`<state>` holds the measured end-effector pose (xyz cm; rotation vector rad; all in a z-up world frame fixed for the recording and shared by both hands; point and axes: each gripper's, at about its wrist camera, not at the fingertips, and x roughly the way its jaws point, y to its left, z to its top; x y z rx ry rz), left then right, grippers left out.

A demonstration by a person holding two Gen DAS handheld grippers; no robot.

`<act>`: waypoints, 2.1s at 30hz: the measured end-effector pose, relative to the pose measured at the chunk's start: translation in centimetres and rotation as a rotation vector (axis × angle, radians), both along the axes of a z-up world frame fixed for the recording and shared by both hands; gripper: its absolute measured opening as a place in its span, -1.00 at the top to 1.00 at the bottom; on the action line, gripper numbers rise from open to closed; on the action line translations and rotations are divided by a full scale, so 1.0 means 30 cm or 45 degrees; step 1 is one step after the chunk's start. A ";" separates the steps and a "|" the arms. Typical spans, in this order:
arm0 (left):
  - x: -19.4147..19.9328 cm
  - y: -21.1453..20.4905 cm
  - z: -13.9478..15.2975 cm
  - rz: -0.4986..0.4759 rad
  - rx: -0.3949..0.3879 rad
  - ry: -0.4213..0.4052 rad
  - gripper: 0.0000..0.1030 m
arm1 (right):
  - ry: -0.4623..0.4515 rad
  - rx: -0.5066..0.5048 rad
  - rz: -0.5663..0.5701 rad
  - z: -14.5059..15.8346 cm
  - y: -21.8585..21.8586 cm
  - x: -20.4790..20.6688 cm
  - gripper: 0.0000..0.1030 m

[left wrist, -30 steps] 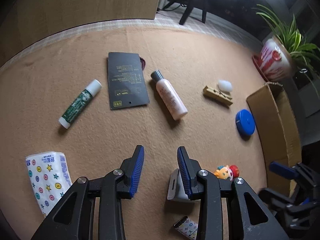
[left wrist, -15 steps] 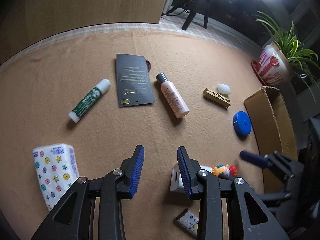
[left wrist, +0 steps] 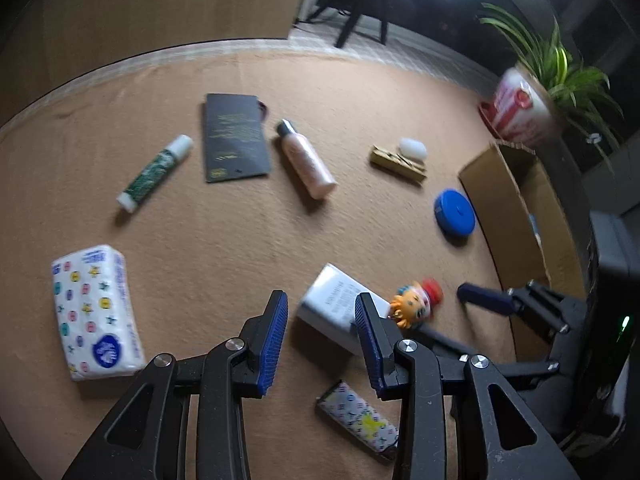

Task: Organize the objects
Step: 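Move the right tool toward the clown figurine beside the charger, then grasp the patterned white lighter with the left tool while the right tool lowers onto the clown figurine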

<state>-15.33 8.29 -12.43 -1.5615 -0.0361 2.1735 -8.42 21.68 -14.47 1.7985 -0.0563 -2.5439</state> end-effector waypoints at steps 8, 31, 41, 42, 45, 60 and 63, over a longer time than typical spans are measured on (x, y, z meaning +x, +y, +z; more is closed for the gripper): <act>-0.001 0.060 -0.012 -0.037 -0.104 0.082 -0.03 | 0.019 -0.131 -0.036 0.037 0.032 0.027 -0.13; 0.069 0.059 -0.045 -0.060 -0.242 0.114 -0.05 | -0.036 -0.224 0.016 0.008 0.011 -0.099 -0.13; 0.004 -0.052 -0.060 0.083 -0.271 0.112 -0.05 | -0.089 -0.146 0.106 0.016 -0.005 -0.036 -0.13; 0.005 -0.066 -0.056 0.094 -0.270 0.112 -0.05 | -0.089 -0.126 0.110 0.019 -0.008 -0.032 -0.13; 0.028 -0.099 -0.033 0.120 -0.253 0.114 -0.05 | -0.068 -0.132 0.086 0.036 0.005 -0.024 -0.13; 0.302 0.003 -0.007 0.057 -0.151 0.043 -0.05 | -0.119 -0.273 -0.128 0.009 0.019 -0.095 -0.18; 0.331 0.038 -0.022 0.049 -0.179 0.047 -0.05 | -0.108 -0.177 -0.057 0.013 -0.017 -0.092 -0.15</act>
